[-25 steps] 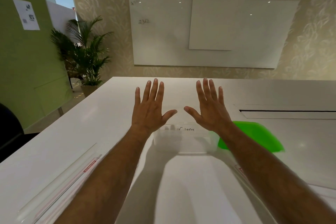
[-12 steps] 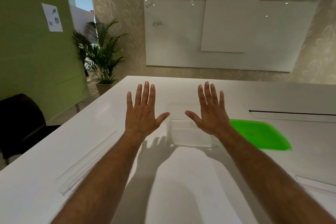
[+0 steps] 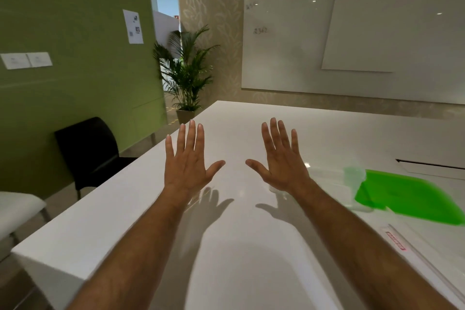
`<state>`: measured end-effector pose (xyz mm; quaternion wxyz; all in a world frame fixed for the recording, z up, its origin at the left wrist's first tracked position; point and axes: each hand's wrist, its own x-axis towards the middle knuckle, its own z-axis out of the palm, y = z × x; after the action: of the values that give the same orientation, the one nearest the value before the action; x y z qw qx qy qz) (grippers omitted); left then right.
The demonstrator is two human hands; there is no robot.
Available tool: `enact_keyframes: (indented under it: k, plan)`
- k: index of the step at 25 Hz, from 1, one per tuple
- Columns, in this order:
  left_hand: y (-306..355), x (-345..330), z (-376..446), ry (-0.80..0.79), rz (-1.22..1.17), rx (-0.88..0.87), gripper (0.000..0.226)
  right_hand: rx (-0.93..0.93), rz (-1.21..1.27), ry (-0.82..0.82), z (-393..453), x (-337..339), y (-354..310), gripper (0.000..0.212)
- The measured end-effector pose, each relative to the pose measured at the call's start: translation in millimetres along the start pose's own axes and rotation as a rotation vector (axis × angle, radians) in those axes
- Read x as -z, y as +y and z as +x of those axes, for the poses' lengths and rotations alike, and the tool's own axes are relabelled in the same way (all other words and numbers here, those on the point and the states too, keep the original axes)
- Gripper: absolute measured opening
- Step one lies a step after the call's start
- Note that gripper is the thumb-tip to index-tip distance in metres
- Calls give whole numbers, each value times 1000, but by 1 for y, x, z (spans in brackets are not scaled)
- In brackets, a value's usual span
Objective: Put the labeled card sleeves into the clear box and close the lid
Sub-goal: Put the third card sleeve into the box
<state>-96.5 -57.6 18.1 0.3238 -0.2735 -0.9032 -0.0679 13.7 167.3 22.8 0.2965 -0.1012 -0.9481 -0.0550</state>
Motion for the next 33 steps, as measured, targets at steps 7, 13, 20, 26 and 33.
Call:
enact_keyframes:
  k: [7, 13, 20, 26, 33]
  plan:
    - [-47, 6, -21, -68, 58, 101, 104, 140, 115, -65, 8, -22, -60, 93]
    - [-69, 5, -33, -181, 83, 155, 98, 279, 267, -250, 20, -38, -94, 79]
    - [-78, 3, -41, -408, -146, 167, 51, 444, 225, -329, 26, -51, -123, 53]
    - [-74, -3, -47, -382, -117, 91, 26, 417, 113, -290, 28, -49, -127, 31]
    - [-65, -4, -49, -248, -85, -14, 24, 440, -40, -223, 23, -43, -117, 18]
